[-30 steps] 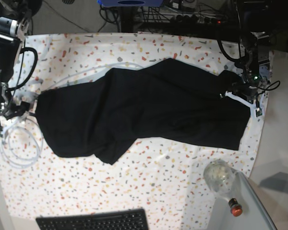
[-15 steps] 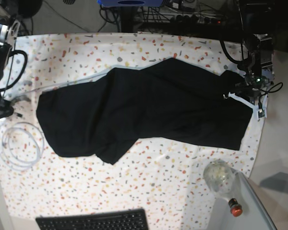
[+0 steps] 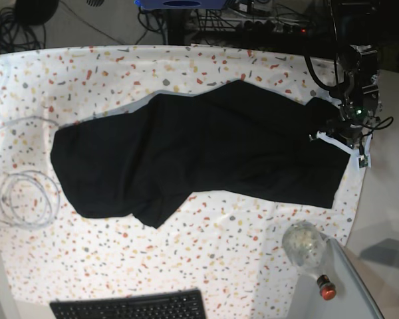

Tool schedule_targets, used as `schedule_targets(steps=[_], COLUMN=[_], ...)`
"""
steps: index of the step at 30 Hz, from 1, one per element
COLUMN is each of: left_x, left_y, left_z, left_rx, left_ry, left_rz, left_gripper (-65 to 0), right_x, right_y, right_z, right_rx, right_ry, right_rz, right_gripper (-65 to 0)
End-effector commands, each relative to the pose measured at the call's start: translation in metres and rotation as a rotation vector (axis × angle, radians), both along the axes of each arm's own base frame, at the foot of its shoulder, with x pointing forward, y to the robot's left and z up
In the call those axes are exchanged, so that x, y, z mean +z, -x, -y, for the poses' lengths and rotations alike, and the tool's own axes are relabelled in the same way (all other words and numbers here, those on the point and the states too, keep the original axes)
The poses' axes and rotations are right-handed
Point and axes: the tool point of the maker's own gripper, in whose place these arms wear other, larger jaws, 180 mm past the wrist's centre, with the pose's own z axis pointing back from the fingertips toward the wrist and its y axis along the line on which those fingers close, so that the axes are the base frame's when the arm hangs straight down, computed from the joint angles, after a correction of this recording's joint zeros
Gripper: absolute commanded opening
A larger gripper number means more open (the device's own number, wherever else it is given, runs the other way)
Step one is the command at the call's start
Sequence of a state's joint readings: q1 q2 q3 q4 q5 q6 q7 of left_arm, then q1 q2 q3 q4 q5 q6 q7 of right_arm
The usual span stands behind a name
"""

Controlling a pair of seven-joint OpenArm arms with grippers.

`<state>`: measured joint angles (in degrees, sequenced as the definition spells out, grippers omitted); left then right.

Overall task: Layout the t-shirt on the table in an organized manner, then fold the t-shirt properly
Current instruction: 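Release the shirt with the right gripper and reposition it at the shirt edge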

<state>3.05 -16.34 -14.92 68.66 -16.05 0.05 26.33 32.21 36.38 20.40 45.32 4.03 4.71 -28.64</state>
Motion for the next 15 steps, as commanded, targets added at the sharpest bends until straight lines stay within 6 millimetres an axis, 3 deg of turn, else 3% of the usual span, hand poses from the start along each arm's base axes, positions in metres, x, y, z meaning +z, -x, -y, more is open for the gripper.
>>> schedule_targets(steps=[1, 4, 8, 9, 10, 13, 15], left_x=[0.018, 0.029, 0.03, 0.03, 0.03, 0.026, 0.026], left_y=[-0.012, -0.017, -0.018, -0.018, -0.017, -0.011, -0.01], left_z=[-0.007, -0.004, -0.002, -0.002, -0.002, -0.002, -0.002], left_rx=[-0.007, -0.02, -0.025, -0.025, -0.025, -0.025, -0.025], left_ry=[-0.034, -0.042, -0.042, -0.04, -0.04, -0.041, -0.041], left_rz=[0.055, 0.086, 0.091, 0.091, 0.088, 0.076, 0.074], left_gripper=[-65.0, -65.0, -65.0, -65.0, -65.0, -65.0, -65.0], right_x=[0.031, 0.053, 0.052, 0.048, 0.039, 0.015, 0.01], right_y=[-0.011, -0.022, -0.024, -0.024, -0.022, -0.012, -0.012], right_z=[0.009, 0.014, 0.011, 0.01, 0.006, -0.001, -0.01], right_rx=[0.005, 0.063, 0.093, 0.096, 0.096, 0.088, 0.114], right_ry=[0.049, 0.172, 0.237, 0.245, 0.238, 0.206, 0.217], right_rz=[0.083, 0.111, 0.066, 0.046, 0.01, -0.071, -0.068], right_gripper=[-65.0, -65.0, -65.0, -61.7, -50.9, -26.3, -19.7])
